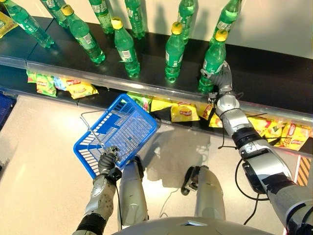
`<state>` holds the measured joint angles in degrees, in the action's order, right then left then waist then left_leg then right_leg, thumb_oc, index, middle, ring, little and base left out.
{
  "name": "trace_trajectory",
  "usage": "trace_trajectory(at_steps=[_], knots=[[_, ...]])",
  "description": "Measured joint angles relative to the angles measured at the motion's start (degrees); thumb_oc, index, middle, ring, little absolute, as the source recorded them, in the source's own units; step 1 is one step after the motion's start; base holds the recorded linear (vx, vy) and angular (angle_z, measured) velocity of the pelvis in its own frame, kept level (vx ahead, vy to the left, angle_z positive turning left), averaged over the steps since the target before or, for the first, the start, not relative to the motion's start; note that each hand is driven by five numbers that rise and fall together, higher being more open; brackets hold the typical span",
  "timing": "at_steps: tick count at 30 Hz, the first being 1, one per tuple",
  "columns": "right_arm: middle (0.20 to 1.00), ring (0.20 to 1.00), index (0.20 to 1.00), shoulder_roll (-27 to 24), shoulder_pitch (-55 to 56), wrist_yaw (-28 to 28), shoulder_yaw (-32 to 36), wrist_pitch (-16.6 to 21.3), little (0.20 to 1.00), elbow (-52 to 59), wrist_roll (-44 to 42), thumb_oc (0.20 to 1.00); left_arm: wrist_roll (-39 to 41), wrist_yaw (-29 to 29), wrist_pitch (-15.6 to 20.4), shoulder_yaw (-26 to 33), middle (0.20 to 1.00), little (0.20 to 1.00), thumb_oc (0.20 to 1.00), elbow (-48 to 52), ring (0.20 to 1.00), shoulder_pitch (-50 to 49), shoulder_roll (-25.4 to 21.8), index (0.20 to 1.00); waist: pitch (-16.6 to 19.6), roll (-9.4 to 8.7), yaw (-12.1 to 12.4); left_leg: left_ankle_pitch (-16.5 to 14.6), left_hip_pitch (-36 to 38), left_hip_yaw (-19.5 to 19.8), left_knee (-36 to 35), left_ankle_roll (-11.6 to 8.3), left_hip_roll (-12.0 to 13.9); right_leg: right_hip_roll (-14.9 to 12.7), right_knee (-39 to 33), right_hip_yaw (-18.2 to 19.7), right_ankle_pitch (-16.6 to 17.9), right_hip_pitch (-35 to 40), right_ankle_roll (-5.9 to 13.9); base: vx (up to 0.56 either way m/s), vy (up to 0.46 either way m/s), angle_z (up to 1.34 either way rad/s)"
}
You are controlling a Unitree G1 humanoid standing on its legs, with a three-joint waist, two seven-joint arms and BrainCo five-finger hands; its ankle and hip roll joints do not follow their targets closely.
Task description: Pick up the snacks into the basket
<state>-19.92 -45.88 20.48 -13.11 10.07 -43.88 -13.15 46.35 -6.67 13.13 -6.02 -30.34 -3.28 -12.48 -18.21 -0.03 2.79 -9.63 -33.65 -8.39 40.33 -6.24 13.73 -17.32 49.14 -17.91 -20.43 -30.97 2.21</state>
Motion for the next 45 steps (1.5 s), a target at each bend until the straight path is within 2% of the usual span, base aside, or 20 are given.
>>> trace_trajectory(at_steps=[7, 16, 19, 24, 26, 30, 35, 38, 45], knots=[[0.2, 0.2, 0.2, 0.0, 1.2, 1.1, 0.5, -0.4, 0.2, 1.5, 0.2, 0.2, 0.0, -0.1, 0.0, 0.0, 0.2, 0.2, 0.2, 0.0, 0.2, 0.1, 0.0, 0.2, 0.0, 0.0, -0.3, 0.0, 0.0, 0.0, -0.1, 0.01, 0.0, 0.0, -0.1, 0.0, 0.0, 0.0, 0.0, 0.0, 0.0, 0.0], [0.2, 0.2, 0.2, 1.1, 12.9, 4.3, 5.8, 0.0, 0.2, 14.3, 1.6, 0.2, 0.0, -1.3, 0.0, 0.0, 0.2, 0.2, 0.2, 0.0, 0.2, 0.5, 0.2, 0.2, 0.0, 0.02, -0.4, 0.0, 0.0, 0.0, -0.3, 0.02, 0.0, 0.0, -0.3, -0.1, 0.0, 0.0, 0.02, 0.0, 0.0, 0.0], [0.2, 0.2, 0.2, 2.2, 17.9, 5.6, 9.0, 1.3, 0.2, 19.1, 2.4, 0.2, 0.0, -2.0, 0.0, 0.0, 0.2, 0.2, 0.2, 0.0, 0.2, 0.9, 0.6, 0.2, -0.1, 0.02, -0.4, 0.0, 0.0, 0.0, -0.4, 0.02, 0.0, 0.0, -0.3, -0.1, 0.0, 0.0, 0.02, 0.0, 0.0, 0.0], [0.2, 0.2, 0.2, 3.3, 23.7, 6.3, 10.6, 2.5, 0.2, 25.2, 3.0, 0.2, 0.0, -2.5, 0.2, 0.3, 0.2, 0.2, 0.2, 0.6, 0.2, 1.0, 1.3, 0.2, -0.1, -0.01, -0.3, 0.0, 0.1, -0.1, -0.6, 0.02, -0.1, 0.1, -0.5, -0.1, 0.0, 0.0, 0.03, 0.0, 0.0, 0.0], [0.2, 0.2, 0.2, 3.9, 27.7, 5.3, 10.0, 3.2, 0.2, 29.5, 3.6, 0.2, 0.0, -2.6, 0.2, 0.5, 0.2, 0.2, 0.2, 1.6, 0.2, 0.6, 1.3, 0.2, -0.2, -0.11, -0.3, 0.0, 0.1, 0.0, -0.7, 0.02, -0.1, 0.1, -0.6, -0.2, 0.0, 0.1, 0.03, 0.0, 0.0, 0.0], [0.2, 0.2, 0.2, 4.0, 31.3, 3.7, 9.9, 3.2, 0.2, 30.5, 3.5, 0.2, 0.0, -3.0, 0.2, 0.5, 0.2, 0.2, 0.2, 2.3, 0.2, 0.4, 1.3, 0.2, -0.4, -0.16, -0.5, 0.0, 0.3, 0.0, -0.8, 0.03, -0.1, 0.2, -0.9, -0.3, 0.1, 0.5, 0.15, -0.01, -0.001, 0.0], [0.2, 0.2, 0.2, 3.1, 35.3, -1.5, 7.5, 3.3, 0.2, 36.1, 3.4, 0.2, -0.1, -3.0, 0.3, 0.6, 0.2, 0.2, 0.2, 3.8, 0.2, 0.0, 1.3, 0.2, -1.7, -0.32, -0.6, 0.3, 1.1, -0.1, -1.5, 0.03, -0.1, 0.4, -1.4, -0.4, 0.2, 1.1, 0.19, -0.02, -0.003, 0.0], [0.2, 0.2, 0.2, 2.1, 35.7, -4.7, 4.7, 3.5, 0.2, 39.6, 3.3, 0.2, 0.0, -2.5, 0.5, 0.6, 0.2, 0.2, 0.2, 4.3, 0.2, -0.3, 1.3, 0.2, -1.8, -0.51, -0.5, 0.5, 1.1, 0.1, -2.0, 0.0, -0.1, 0.6, -1.7, -0.6, 0.2, 1.2, 0.13, -0.01, -0.001, 0.02], [0.2, 0.2, 0.2, -1.6, 34.1, -11.4, -3.0, 4.3, 0.2, 39.7, 2.9, 0.2, 0.0, -1.5, 1.1, 1.0, 0.2, 0.2, 0.2, 5.7, 0.2, -0.8, 0.6, 0.2, -2.6, -1.79, 0.2, 1.1, 2.0, 0.8, -3.1, -0.39, -0.2, 0.8, -3.0, -1.8, 0.4, 3.1, 0.26, -0.03, -0.018, 0.05]])
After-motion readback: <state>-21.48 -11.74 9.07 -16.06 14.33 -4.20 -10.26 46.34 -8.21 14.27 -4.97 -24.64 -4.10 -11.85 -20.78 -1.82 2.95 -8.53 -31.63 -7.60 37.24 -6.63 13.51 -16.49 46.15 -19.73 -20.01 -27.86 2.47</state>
